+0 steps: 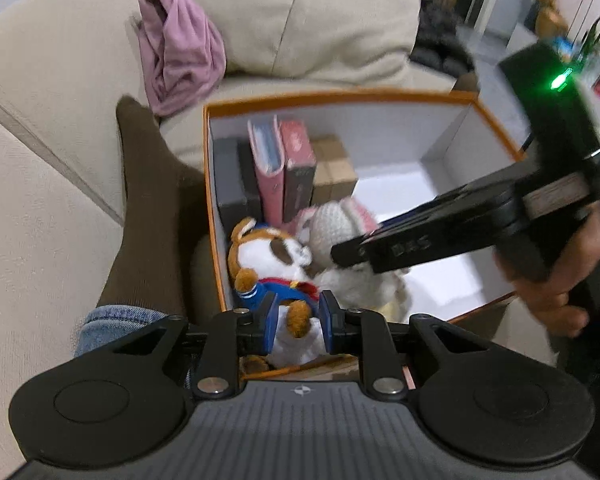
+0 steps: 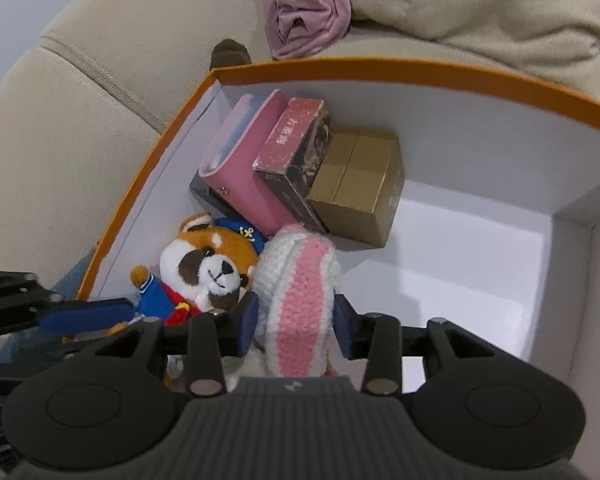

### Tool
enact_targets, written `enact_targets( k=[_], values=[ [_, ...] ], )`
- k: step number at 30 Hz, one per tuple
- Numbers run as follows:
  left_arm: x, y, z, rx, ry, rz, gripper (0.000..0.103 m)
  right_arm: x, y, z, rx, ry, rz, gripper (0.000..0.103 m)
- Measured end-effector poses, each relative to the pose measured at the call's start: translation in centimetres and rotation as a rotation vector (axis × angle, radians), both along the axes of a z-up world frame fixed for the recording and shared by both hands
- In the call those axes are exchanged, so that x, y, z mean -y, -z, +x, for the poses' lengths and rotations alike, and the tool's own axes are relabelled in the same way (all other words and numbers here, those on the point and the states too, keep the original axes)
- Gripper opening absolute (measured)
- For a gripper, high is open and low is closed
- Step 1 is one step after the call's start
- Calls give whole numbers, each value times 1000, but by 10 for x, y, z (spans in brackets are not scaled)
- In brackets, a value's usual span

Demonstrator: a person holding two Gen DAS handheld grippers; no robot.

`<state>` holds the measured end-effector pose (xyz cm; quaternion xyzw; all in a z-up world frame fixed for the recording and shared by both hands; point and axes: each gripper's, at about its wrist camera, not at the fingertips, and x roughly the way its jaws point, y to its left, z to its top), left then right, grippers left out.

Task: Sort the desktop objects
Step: 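Lower both plushes into the shoebox and open both grippers, then withdraw both grippers from the shoebox toward the pink pompom ball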

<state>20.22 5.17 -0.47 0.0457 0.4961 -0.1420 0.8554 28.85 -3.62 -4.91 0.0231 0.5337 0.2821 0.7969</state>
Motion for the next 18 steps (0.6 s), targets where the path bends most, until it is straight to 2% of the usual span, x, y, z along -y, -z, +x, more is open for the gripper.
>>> enact_targets(
  k=[3,5,8,10,11,18],
  values=[
    [-4,-14,-17,66,-11,-33,24,1,-11,-9,75,6,-46,55],
    [-8,-24,-31,120,-19,-50,24,3,-19,-15,123,8,-64,56],
    [-14,-33,-53,201,-32,-75,27,9,-32,-31,207,12,-44,57],
    [-17,-35,-67,236,-45,-74,33,14,-43,-47,281,8,-7,62],
    [-19,-35,-72,242,-54,-71,35,16,-48,-56,315,3,12,69],
    [-28,-19,-103,251,-115,-67,38,37,-69,-121,526,23,64,82]
  ],
)
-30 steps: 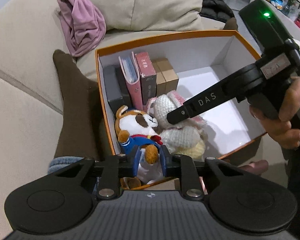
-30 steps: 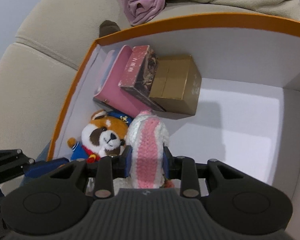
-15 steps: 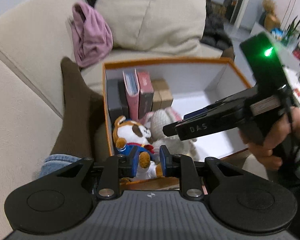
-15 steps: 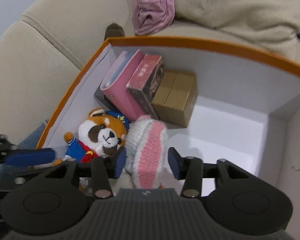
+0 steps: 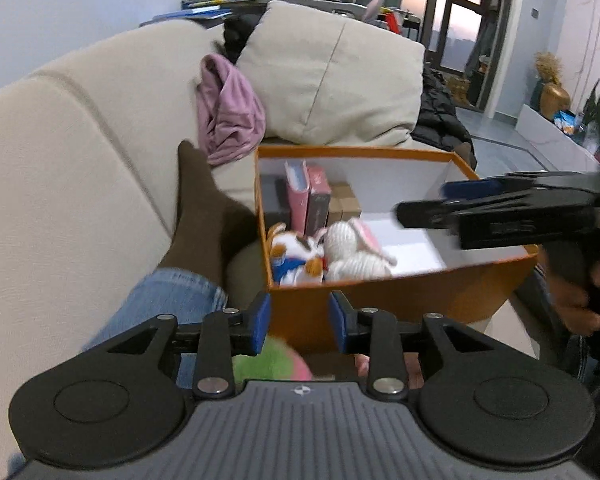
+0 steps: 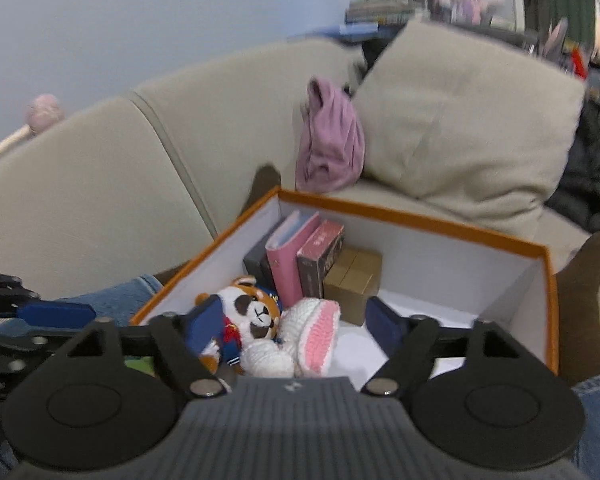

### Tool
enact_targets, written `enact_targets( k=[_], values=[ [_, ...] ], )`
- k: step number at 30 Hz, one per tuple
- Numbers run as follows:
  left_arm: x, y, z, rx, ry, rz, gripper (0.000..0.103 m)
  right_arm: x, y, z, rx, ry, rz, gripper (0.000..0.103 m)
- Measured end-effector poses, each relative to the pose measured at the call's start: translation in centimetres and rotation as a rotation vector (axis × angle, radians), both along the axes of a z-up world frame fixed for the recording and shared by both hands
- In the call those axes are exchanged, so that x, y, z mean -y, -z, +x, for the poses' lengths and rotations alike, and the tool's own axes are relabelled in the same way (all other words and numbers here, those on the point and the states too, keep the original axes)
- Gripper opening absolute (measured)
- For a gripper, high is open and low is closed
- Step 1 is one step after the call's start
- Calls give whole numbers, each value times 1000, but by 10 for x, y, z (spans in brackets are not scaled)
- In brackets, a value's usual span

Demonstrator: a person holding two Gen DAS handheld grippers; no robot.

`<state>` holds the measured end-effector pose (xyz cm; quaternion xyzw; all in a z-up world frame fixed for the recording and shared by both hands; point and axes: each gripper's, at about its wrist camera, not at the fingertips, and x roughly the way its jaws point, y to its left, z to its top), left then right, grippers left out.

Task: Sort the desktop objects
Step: 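Withdraw both grippers from the shoebox toward the pink pompom ball, then grasp the pink-green pompom ball with the left gripper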

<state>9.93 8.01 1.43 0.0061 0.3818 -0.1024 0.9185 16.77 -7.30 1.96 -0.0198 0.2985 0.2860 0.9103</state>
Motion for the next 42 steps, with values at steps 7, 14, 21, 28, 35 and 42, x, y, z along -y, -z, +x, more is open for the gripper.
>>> enact_targets(
  k=[7,14,21,28,35,42],
  values=[
    [-4,20,-23,-17,-36,-4,53,29,10,-62,81,42,8,82],
    [8,35,-30,-34,0,54,53,32,32,-86,38,65,-41,81],
    [14,50,-30,-51,21,93,59,27,56,-85,-11,94,-120,73],
    [17,62,-22,-79,19,89,63,31,67,-79,-41,103,-134,73],
    [24,74,-7,-95,31,116,65,30,77,-70,-71,111,-145,73],
    [37,85,10,-102,48,156,65,31,82,-62,-96,116,-135,73]
  ],
)
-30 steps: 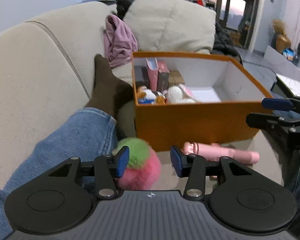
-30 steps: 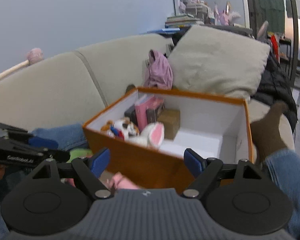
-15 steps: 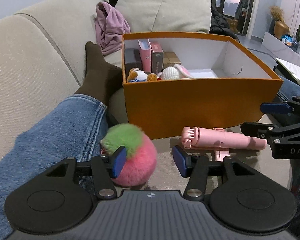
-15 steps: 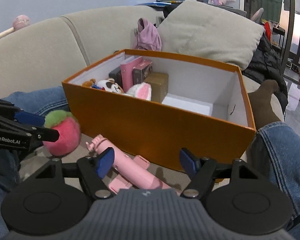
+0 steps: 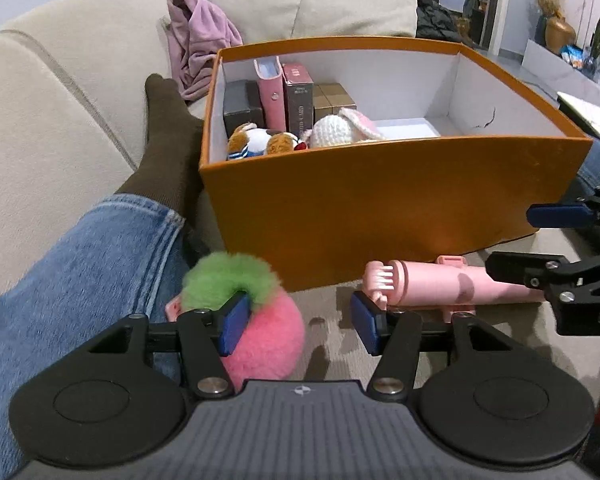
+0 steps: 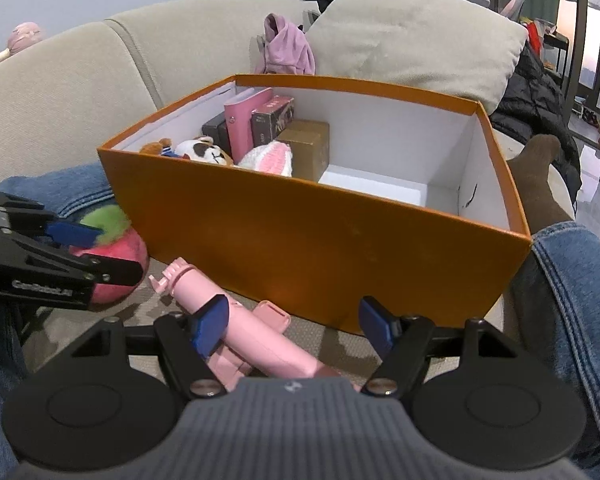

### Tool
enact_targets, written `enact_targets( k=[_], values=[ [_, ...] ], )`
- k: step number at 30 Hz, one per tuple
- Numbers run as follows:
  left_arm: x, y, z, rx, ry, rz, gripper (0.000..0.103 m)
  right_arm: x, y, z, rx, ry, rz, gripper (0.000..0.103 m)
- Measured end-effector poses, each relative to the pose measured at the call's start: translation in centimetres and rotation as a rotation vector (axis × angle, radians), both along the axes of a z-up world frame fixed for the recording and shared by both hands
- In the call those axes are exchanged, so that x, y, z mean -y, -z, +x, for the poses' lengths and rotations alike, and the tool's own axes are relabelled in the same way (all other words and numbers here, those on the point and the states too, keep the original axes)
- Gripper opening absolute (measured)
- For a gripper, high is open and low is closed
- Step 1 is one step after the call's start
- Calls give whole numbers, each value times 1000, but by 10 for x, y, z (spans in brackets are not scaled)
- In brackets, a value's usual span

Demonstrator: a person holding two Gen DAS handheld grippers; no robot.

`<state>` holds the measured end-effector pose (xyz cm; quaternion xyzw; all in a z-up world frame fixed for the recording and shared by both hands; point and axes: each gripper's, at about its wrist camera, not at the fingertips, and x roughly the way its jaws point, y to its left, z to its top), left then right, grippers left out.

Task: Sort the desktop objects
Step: 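Grasp the pink-green pompom ball with the left gripper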

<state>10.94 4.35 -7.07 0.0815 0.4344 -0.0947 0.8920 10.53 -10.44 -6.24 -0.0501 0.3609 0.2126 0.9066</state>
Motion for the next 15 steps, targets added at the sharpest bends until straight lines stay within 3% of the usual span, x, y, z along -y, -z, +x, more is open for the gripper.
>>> enact_targets(
  k=[9,15],
  values=[
    [-8,-9,-14,36,-25,21,67,3,2,3,-14,10,15,73],
    [-10,-5,-13,13,-70,96,70,6,5,6,-27,13,32,74]
  ],
)
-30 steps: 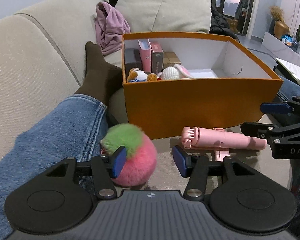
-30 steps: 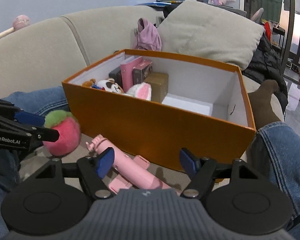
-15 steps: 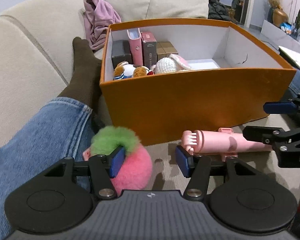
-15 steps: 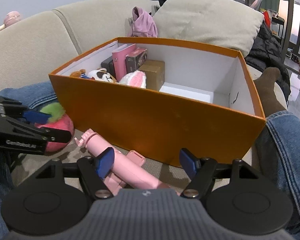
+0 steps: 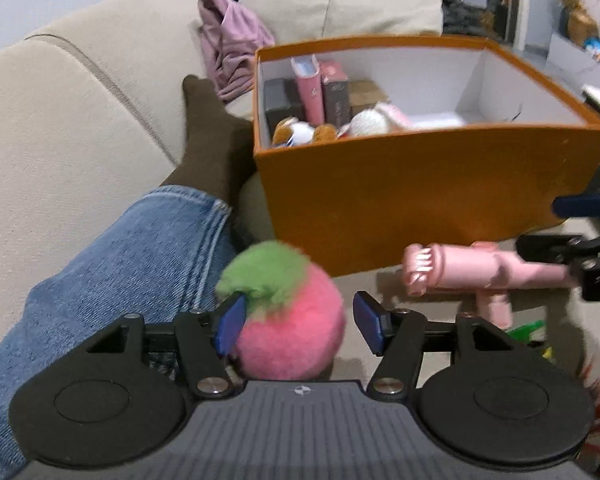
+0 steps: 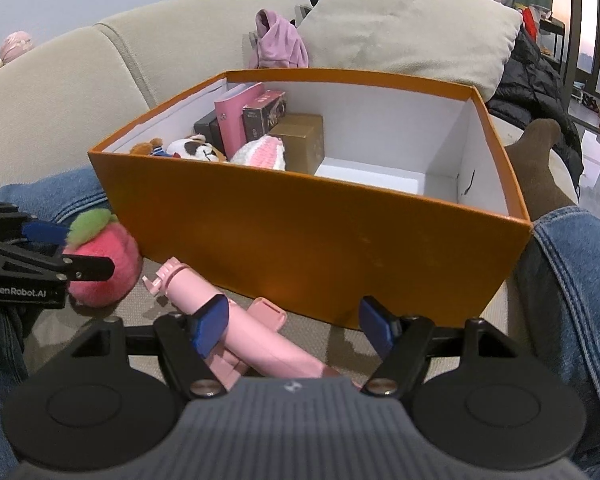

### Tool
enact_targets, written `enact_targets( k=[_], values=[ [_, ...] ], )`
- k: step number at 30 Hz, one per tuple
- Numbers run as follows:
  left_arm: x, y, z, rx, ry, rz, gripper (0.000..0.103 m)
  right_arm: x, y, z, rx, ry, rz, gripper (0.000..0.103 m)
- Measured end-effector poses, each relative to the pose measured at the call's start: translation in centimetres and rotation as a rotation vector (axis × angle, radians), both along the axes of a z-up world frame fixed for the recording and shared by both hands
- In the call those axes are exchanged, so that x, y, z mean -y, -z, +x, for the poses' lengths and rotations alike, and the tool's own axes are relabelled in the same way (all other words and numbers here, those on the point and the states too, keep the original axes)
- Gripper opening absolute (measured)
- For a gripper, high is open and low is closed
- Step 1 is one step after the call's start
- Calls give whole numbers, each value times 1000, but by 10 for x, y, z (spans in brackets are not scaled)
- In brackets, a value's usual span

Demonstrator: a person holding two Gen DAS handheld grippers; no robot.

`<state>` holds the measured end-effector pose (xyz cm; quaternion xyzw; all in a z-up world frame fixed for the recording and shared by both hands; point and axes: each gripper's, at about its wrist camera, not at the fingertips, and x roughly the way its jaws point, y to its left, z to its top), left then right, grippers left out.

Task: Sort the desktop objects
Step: 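Grasp the pink-green pompom ball with the left gripper, then grasp the red feather teaser toy with the right gripper while the left holds the pompom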

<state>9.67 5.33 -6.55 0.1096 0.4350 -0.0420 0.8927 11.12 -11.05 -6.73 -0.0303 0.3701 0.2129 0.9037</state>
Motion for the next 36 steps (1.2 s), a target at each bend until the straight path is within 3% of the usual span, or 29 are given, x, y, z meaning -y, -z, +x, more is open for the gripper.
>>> enact_targets(
  k=[4,8,19,23,29,34,36],
  values=[
    [12,5,1,-30,-26,111,70,4,2,1,-4,6,5,74],
    [15,16,12,-36,-56,153,72,6,6,4,-22,11,17,74],
    [12,35,38,-97,-65,107,67,8,8,5,-32,17,24,74],
    [10,33,35,-116,-44,89,55,10,5,3,-24,21,30,74],
    [4,29,19,-113,-37,18,51,17,-2,-1,-5,47,43,74],
    [-4,10,-1,-81,-32,-103,49,25,-11,-14,-21,18,73,72],
    [-5,3,-11,-71,-32,-116,49,29,-15,-20,-48,2,96,67]
  ],
)
